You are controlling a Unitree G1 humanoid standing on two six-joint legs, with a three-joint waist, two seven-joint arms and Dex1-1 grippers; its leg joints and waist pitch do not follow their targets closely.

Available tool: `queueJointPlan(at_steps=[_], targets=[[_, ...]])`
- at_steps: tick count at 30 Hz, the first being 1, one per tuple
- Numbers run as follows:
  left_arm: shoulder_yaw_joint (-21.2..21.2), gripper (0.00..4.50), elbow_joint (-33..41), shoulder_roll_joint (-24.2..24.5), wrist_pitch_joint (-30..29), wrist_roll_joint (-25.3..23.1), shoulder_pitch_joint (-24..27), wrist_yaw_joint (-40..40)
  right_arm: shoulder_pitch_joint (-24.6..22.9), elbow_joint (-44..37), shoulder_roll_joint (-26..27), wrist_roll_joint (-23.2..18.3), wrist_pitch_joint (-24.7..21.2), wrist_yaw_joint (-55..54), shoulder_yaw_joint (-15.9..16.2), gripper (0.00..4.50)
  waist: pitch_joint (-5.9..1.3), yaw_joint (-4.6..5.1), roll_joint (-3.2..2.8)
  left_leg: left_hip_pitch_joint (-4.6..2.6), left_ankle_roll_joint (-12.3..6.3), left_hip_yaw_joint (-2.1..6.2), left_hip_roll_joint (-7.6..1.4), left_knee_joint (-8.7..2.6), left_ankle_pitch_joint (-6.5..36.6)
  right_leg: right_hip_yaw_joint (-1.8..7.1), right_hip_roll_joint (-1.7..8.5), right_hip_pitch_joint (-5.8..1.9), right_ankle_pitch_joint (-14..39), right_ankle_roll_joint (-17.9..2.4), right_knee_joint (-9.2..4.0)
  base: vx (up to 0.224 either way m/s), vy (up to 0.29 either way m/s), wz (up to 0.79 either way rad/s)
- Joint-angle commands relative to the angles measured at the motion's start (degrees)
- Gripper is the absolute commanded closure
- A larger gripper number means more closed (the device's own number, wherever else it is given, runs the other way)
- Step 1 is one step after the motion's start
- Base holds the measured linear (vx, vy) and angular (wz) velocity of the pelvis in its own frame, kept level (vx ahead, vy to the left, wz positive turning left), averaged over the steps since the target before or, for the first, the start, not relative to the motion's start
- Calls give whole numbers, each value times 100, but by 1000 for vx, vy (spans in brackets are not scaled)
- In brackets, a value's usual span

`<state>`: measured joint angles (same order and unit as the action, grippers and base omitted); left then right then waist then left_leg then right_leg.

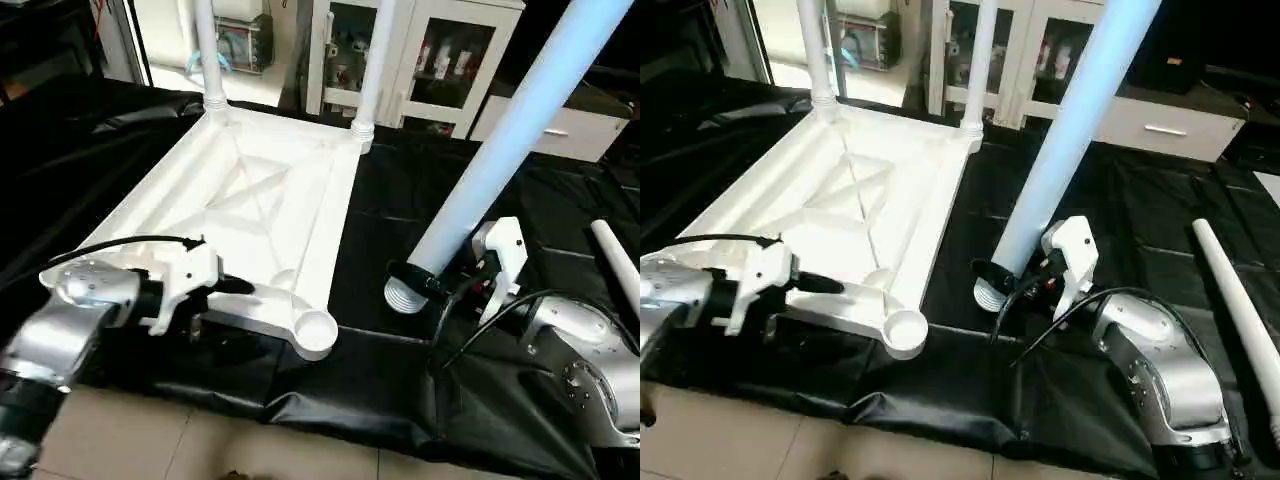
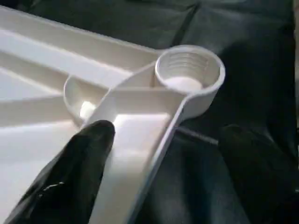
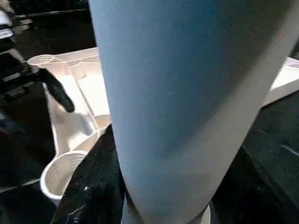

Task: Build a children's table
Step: Pick table leg

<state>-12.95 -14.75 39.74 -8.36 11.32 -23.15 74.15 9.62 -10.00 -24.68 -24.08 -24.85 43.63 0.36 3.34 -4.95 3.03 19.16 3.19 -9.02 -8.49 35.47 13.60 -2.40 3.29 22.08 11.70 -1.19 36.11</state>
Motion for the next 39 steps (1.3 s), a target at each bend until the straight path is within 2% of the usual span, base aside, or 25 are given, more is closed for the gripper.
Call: queueJointPlan(at_steps=[1, 2, 3, 4, 5, 7, 8, 10, 11, 12, 15, 16, 17, 20, 22, 23, 24, 25, 26, 28, 34, 36, 39], targets=[[-118, 71, -78, -30, 93, -86, -110, 110, 41, -53, -14, -6, -56, 31, -15, 261, -310, 22, -91, -14, -6, 122, -457, -530, 695, 322, 571, -236, 700, -1320, -381, 0, 0, 0], [-246, 80, -260, -86, 220, -198, -180, 186, -11, -114, -40, 1, -62, 14, 6, 261, -304, 20, -118, -17, 2, 117, -455, -531, 722, 328, 564, -222, 746, -1301, -395, 0, 0, 0], [-308, 85, -350, -103, 311, -273, -209, 187, -48, -157, -62, -3, -68, 2, 3, 261, -306, 19, -96, -32, 18, 107, -455, -529, 768, 330, 561, -218, 814, -1264, -408, 0, 0, 0], [-329, 89, -397, -116, 347, -304, -230, 175, -63, -177, -74, -8, -73, -1, -2, 261, -311, 22, -87, -18, 20, 103, -461, -531, 737, 333, 561, -231, 797, -1246, -403, 0, 0, 0], [-363, 101, -548, -147, 412, -365, -311, 171, -71, -212, -101, -43, -106, -2, -31, 261, -313, 27, -41, -10, 22, 88, -468, -532, 702, 328, 559, -239, 808, -1224, -400, 0, 0, 0], [-371, 126, -624, -162, 435, -390, -354, 179, -70, -218, -110, -57, -119, 1, -44, 261, -316, 13, -57, -26, 20, 70, -477, -524, 677, 329, 568, -224, 825, -1217, -395, 0, 0, 0], [-376, 131, -715, -179, 466, -415, -399, 211, -75, -221, -127, -68, -123, 14, -51, 261, -318, 19, -30, -16, 23, 67, -484, -527, 635, 324, 564, -226, 805, -1210, -392, 0, 0, 0], [-415, 136, -842, -169, 534, -499, -459, 240, -67, -205, -121, -71, -131, 18, -37, 261, -321, 13, -49, -18, 20, 69, -485, -525, 589, 322, 564, -222, 730, -1230, -375, 0, 0, 0], [-455, 157, -950, -166, 595, -562, -510, 274, -65, -194, -121, -72, -133, 35, -18, 261, -312, 10, -30, -16, -14, 65, -475, -526, 599, 322, 559, -215, 779, -1209, -389, 0, 0, 0], [-491, 166, -1024, -164, 637, -611, -546, 301, -61, -180, -110, -68, -129, 46, 10, 261, -312, 8, -48, -21, -5, 66, -481, -526, 607, 325, 573, -213, 791, -1212, -391, 0, 0, 0], [-523, 173, -1079, -179, 675, -644, -569, 330, -43, -150, -72, -45, -113, 29, 61, 261, -311, 7, -54, -25, 22, 67, -493, -531, 650, 327, 583, -209, 818, -1219, -390, 0, 0, 0], [-524, 179, -1081, -179, 675, -648, -569, 332, -40, -149, -70, -44, -114, 26, 62, 261, -310, 12, -59, -23, 34, 68, -496, -535, 667, 325, 577, -208, 795, -1229, -390, 0, 0, 0], [-544, 206, -1094, -176, 657, -679, -569, 369, -12, -140, -47, -35, -127, -5, 71, 261, -309, 11, -62, -29, 43, 66, -497, -535, 683, 327, 581, -204, 784, -1243, -392, 0, 0, 0], [-585, 218, -1112, -153, 697, -731, -556, 420, -1, -157, -44, -39, -143, -16, 68, 261, -304, 11, -73, -26, 58, 65, -495, -538, 729, 331, 584, -206, 824, -1257, -397, 0, 0, 0], [-620, 233, -1110, -140, 736, -779, -529, 444, -8, -182, -49, -48, -153, -19, 52, 261, -309, 12, -46, -21, 65, 66, -497, -538, 723, 330, 582, -215, 827, -1248, -395, 0, 0, 0], [-573, 256, -1086, -197, 723, -721, -510, 418, -7, -183, -53, -62, -158, -20, 27, 261, -310, 13, -58, -23, 62, 66, -500, -538, 699, 329, 582, -210, 784, -1257, -388, 0, 0, 0], [-571, 260, -1085, -200, 723, -718, -510, 418, -7, -183, -53, -62, -159, -20, 26, 261, -310, 14, -58, -24, 60, 64, -499, -536, 687, 328, 581, -208, 756, -1264, -386, 0, 0, 0], [-533, 263, -1066, -242, 708, -676, -514, 414, -3, -179, -55, -68, -165, -15, 17, 261, -308, 13, -23, -12, 39, 64, -499, -535, 653, 329, 588, -220, 746, -1274, -379, 0, 0, 0], [-509, 263, -1039, -282, 672, -639, -522, 410, 5, -162, -53, -69, -163, -5, 16, 261, -312, 9, -25, -17, 32, 60, -498, -532, 632, 327, 589, -217, 734, -1278, -379, 0, 0, 0], [-508, 294, -1013, -311, 642, -629, -534, 412, 19, -138, -48, -62, -159, 6, 27, 261, -313, 8, -28, -15, 8, 55, -496, -527, 568, 327, 586, -214, 656, -1293, -375, 0, 0, 0], [-673, 332, -897, -387, 565, -927, -440, 118, 32, -113, 32, -43, -136, -56, 82, 261, -307, 14, -51, -19, 27, 61, -506, -531, 658, 329, 589, -209, 762, -1278, -390, 0, 0, 0], [-658, 345, -802, -488, 484, -936, -383, -48, 16, -141, 72, -49, -155, -103, 93, 261, -305, 14, -73, -14, 56, 69, -509, -539, 699, 328, 589, -213, 767, -1291, -387, 0, 0, 0], [-650, 375, -560, -594, 182, -1010, -281, -368, -5, -135, 137, -47, -187, -208, 75, 261, -304, 13, -66, -15, 81, 66, -511, -541, 708, 329, 586, -211, 724, -1310, -388, 0, 0, 0]])
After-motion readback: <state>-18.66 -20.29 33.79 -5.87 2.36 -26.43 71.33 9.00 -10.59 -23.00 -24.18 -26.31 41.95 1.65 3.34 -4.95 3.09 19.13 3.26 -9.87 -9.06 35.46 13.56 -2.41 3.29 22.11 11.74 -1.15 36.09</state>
